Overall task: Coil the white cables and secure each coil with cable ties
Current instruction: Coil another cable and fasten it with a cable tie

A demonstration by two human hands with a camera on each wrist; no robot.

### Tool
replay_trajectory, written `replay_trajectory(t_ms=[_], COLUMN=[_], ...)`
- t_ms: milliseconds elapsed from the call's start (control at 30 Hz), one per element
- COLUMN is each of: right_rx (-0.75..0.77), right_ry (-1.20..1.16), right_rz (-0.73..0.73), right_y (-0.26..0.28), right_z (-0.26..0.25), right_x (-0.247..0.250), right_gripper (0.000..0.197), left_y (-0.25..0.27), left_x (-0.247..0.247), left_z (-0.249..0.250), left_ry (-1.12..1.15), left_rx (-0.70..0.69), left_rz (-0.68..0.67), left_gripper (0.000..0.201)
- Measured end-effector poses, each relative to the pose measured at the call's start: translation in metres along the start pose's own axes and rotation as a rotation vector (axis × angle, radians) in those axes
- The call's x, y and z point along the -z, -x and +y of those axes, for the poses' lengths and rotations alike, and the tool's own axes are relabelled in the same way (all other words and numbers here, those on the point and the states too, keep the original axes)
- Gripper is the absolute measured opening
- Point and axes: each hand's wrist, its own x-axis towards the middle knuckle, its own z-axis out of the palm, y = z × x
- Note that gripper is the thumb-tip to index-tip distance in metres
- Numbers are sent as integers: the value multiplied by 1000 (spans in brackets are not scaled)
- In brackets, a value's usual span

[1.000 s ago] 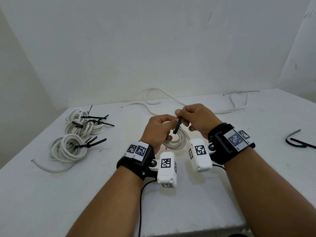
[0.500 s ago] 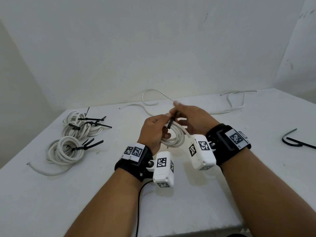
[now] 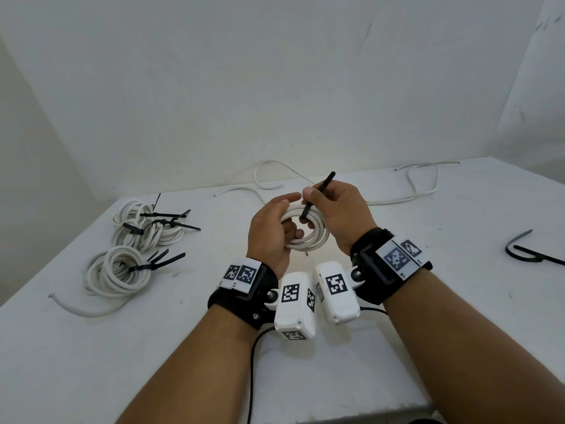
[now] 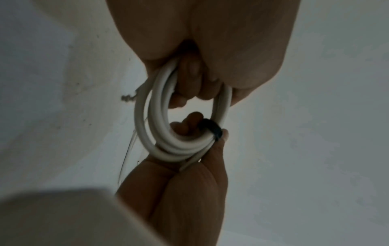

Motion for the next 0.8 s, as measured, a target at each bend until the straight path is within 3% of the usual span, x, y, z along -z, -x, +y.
replay_trajectory(t_ms=[300, 500, 600, 800], right_rx=[64, 65, 54, 52], right_ry=[118, 158, 165, 117], right_rz=[209, 198, 187, 216], right_y=[-4, -3, -4, -5], right_z=[-2, -5, -3, 1], right_x=[4, 13, 10, 1], right_gripper=[28, 31, 32, 30], left_y=[6, 5, 3, 2], left_x=[-2, 1, 3, -5], left_z=[6, 6, 4, -2], left_ry=[101, 73, 111, 186], left_rx=[241, 329, 357, 330], left_rz=[-217, -365, -357, -208], left_gripper=[40, 40, 43, 48])
